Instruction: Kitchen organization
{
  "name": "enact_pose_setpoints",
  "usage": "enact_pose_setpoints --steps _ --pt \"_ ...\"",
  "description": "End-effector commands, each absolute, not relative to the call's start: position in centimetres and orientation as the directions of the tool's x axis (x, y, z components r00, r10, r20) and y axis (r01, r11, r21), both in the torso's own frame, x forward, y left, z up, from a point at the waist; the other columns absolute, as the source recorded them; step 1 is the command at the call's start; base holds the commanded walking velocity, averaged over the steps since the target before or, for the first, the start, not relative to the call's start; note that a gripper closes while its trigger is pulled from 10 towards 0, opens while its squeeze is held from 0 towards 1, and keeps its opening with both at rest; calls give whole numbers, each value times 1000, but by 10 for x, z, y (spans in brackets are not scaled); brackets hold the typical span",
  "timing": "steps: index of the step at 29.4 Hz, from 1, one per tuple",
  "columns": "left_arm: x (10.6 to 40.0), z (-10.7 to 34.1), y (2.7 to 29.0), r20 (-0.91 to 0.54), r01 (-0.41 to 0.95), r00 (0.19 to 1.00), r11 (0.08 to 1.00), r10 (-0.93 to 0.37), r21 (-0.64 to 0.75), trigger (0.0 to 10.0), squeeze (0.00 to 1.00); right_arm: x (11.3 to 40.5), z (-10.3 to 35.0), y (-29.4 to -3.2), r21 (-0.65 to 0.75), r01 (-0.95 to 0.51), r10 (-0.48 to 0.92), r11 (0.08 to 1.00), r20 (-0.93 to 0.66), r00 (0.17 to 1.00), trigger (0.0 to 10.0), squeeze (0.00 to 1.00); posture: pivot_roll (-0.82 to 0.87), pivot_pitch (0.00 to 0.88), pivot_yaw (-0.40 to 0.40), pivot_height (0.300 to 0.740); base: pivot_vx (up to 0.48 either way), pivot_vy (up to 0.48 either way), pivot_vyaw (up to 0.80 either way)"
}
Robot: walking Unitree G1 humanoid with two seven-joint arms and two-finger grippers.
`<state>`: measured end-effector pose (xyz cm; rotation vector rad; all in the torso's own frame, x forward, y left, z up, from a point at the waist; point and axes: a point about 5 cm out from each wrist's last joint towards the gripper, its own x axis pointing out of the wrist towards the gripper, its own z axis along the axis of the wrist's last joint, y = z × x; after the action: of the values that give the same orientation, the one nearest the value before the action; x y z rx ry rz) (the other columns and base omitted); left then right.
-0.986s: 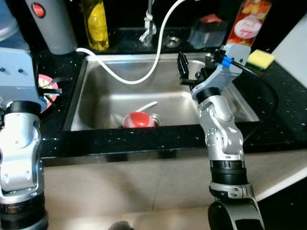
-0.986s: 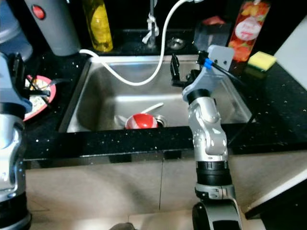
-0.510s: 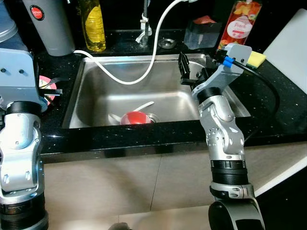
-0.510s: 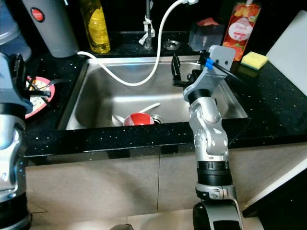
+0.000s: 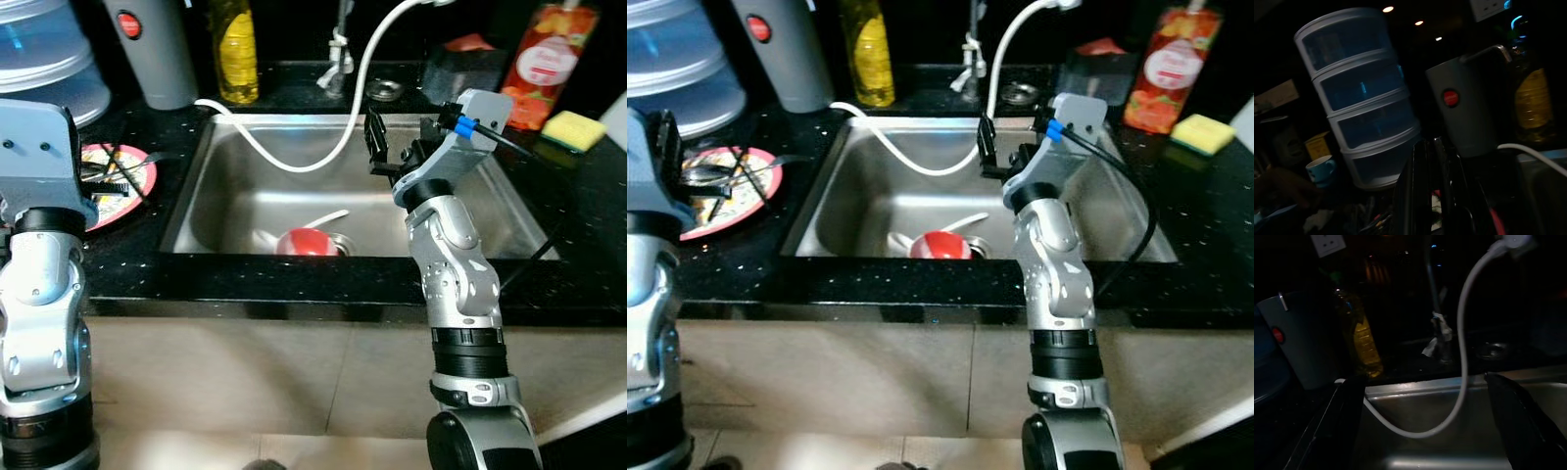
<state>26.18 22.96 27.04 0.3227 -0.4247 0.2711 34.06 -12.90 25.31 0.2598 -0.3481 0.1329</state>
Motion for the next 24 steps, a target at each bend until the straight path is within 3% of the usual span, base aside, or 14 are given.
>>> enact_pose_setpoints --steps 1,7,14,24 --pt "261 266 234 421 -333 883 909 208 250 10000 0 341 252 -124 227 -181 96 957 340 936 10000 0 197 0 23 740 0 0 800" --pt "261 266 234 418 -332 884 909 209 250 10000 0 341 251 -125 228 -177 93 958 336 937 10000 0 197 0 23 740 0 0 800" --pt "262 265 234 409 -329 889 910 208 252 10000 0 344 248 -128 272 -152 64 950 306 950 10000 0 198 0 27 740 0 0 -91" --pt "265 262 233 396 -321 895 913 205 253 10000 0 347 245 -131 296 -132 45 946 281 959 10000 0 197 0 29 740 0 0 -642"
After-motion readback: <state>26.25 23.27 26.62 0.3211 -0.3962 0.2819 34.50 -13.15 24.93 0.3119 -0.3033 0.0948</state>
